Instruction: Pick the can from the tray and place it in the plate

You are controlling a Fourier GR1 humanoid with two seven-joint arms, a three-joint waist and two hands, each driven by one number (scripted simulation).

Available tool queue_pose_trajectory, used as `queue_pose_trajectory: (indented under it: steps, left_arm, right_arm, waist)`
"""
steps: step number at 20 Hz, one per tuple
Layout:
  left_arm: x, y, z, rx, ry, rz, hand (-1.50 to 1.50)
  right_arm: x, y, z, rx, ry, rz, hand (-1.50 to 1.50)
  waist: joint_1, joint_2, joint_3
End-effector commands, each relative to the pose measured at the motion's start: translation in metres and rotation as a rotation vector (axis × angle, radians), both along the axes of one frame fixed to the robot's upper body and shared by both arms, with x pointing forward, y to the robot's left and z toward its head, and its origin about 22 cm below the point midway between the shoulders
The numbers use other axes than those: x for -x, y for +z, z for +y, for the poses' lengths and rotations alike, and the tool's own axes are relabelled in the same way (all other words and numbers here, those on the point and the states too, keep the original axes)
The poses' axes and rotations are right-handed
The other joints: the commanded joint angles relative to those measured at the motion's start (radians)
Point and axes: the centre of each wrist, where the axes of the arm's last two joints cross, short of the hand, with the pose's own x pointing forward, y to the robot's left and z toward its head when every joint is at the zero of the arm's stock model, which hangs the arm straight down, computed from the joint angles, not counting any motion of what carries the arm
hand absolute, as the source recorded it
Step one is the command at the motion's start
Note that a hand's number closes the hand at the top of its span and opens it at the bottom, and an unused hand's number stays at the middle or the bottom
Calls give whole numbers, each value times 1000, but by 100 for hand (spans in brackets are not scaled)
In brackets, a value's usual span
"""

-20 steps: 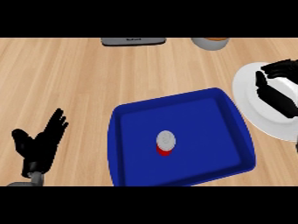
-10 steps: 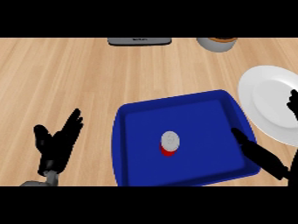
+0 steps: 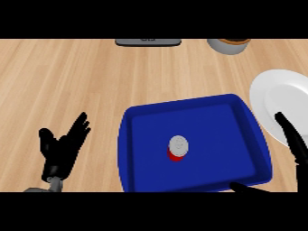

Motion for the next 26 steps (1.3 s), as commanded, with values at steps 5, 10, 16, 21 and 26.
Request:
queue_pose_trajectory:
  steps: [5,10,16,21,26]
  left_arm:
    - [-2,5,-8,0,-21,-2,0]
    - [4,3,-3,-1,-18,3,0]
    - [-2,9,-19,4,-23,1,0]
    - [-14,12,-10,-3,-3,-1,0]
    - [9,8,-4,12,-11,0,0]
  right_arm:
    - [-27,24,55,169,-8,234,-150]
    - [-34,39,97,174,-4,284,-150]
    - [-59,-9,132,204,-1,388,-150]
    - [-66,-4,138,149,30,442,-150]
    - [-74,-30,132,147,28,396,-150]
  waist:
    - [19,4,1]
    - [11,2,2]
    - [10,3,3]
    - [6,3,3]
    - [6,2,3]
